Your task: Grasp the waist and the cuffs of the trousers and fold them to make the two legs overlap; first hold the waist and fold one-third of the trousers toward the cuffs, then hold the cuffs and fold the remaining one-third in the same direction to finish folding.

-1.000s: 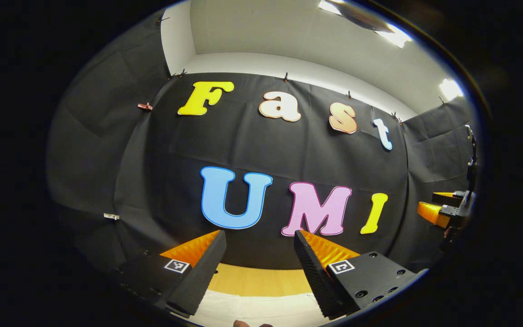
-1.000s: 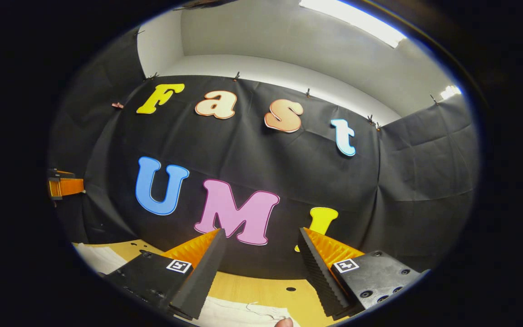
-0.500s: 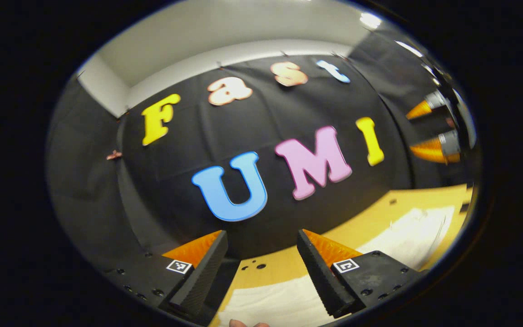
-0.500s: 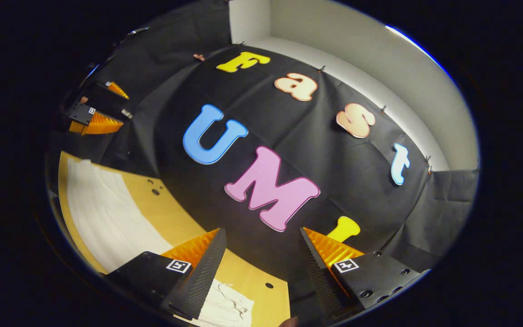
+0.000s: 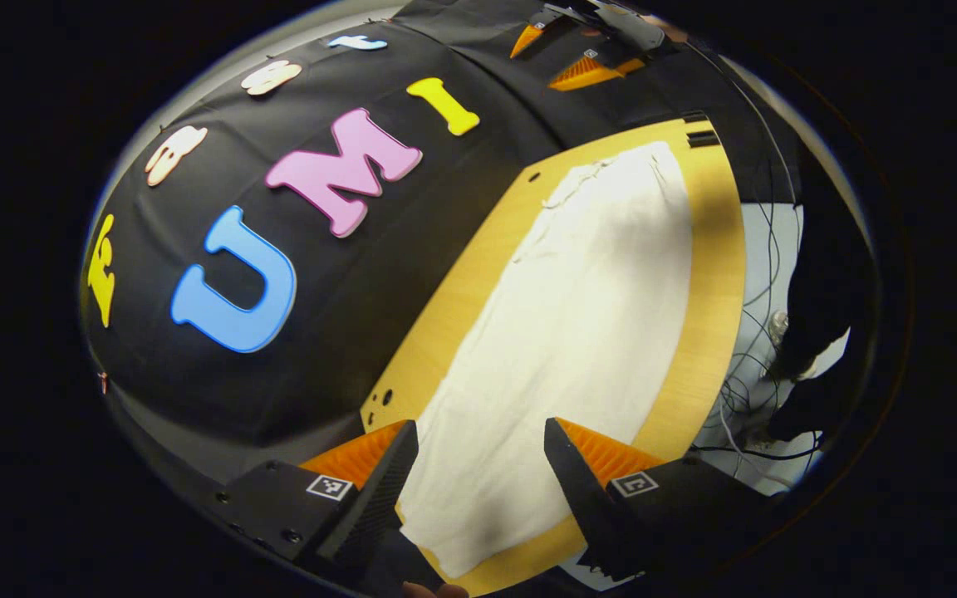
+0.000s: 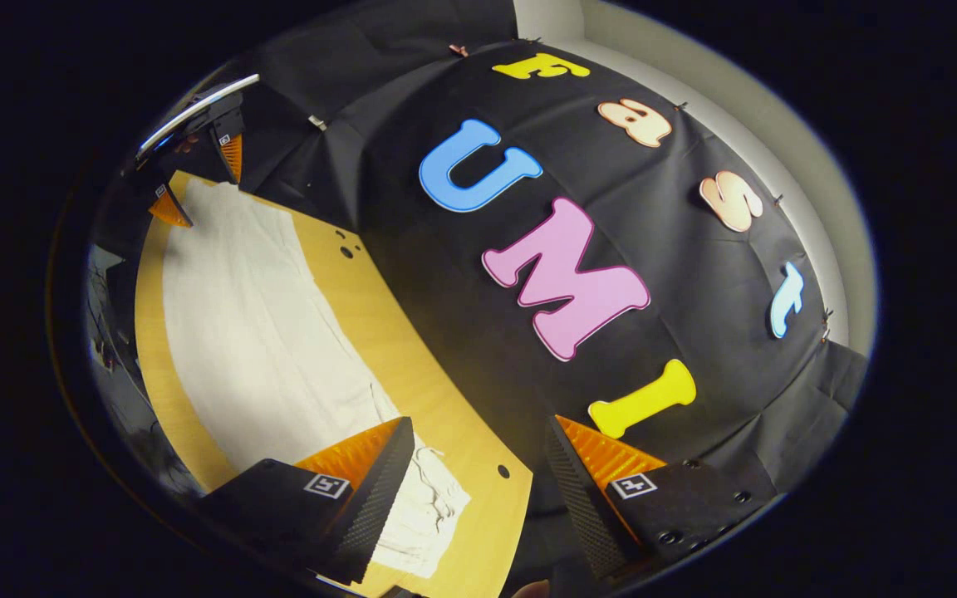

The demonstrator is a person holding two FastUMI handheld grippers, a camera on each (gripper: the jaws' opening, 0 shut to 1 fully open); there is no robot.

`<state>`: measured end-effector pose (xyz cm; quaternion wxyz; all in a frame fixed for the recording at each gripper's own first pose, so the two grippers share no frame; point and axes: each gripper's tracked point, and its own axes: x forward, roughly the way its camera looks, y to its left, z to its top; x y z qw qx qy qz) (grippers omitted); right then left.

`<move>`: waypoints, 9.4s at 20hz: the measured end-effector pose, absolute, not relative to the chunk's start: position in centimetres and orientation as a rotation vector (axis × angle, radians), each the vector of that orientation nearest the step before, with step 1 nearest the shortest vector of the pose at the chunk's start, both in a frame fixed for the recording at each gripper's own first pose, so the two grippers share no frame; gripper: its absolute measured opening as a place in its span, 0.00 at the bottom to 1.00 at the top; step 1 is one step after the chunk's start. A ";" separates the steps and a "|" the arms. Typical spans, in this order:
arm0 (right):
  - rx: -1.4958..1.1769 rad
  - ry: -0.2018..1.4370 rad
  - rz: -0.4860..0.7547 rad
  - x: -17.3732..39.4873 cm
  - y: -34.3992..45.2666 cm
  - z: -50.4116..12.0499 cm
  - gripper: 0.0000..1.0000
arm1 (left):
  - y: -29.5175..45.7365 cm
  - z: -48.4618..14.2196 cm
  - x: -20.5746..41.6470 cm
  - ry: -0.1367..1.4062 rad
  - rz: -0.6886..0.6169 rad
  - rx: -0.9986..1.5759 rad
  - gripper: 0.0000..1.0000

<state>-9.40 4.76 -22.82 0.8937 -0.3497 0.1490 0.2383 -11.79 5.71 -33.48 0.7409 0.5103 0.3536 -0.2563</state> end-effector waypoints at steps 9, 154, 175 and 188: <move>-0.752 0.475 0.495 -12.5 1.0 -30.5 0.97 | 12.3 -40.3 -15.9 1.043 -0.715 1.269 0.97; 1.075 0.958 -0.627 -5.1 -6.2 -56.9 0.08 | 22.8 -46.7 6.5 0.782 0.489 -0.822 0.96; 0.974 0.870 -0.494 -3.7 -8.1 -53.8 0.08 | 20.6 -46.4 0.3 0.821 0.602 -0.903 0.06; 0.839 0.710 -0.189 1.7 -4.6 -42.9 0.08 | 15.7 -45.9 -6.8 0.861 0.621 -0.896 0.06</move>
